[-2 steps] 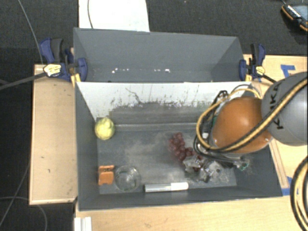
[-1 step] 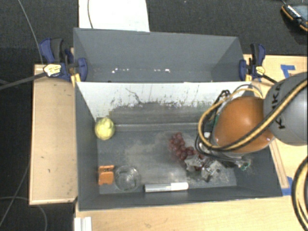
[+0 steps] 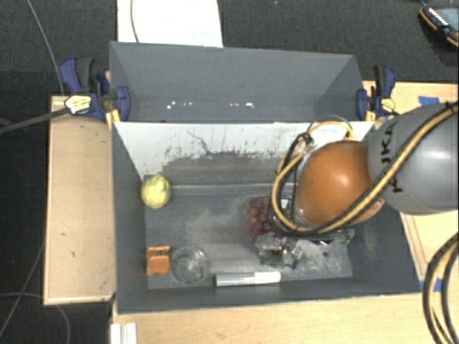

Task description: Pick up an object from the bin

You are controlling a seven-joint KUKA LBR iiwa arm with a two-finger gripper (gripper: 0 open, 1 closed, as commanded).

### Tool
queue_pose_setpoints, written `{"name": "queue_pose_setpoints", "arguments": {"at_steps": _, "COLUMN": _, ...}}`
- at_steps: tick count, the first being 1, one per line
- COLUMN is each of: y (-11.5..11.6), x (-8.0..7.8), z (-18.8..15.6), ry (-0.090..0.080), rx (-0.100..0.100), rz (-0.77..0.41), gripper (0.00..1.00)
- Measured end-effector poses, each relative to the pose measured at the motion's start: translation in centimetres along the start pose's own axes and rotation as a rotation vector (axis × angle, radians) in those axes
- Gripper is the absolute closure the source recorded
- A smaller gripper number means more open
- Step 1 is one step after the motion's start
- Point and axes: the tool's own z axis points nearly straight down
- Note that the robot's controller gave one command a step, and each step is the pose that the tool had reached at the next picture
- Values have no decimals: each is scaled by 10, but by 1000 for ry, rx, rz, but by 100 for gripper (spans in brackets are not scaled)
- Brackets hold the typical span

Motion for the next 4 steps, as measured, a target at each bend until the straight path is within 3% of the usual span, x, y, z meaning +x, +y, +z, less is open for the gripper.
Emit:
{"name": "queue_pose_setpoints", "arguments": {"at_steps": 1, "y": -26, "x": 42, "z": 0, "ry": 4, "rx": 0, "rz": 234, "gripper": 100}}
{"name": "queue_pose_setpoints", "arguments": {"at_steps": 2, "y": -26, "x": 42, "z": 0, "ry": 4, "rx": 0, "rz": 235, "gripper": 100}}
{"name": "queue_pose_setpoints", "arguments": {"at_steps": 4, "y": -39, "x": 63, "z": -1, "ry": 1, "rx": 0, "rz": 270, "gripper": 100}}
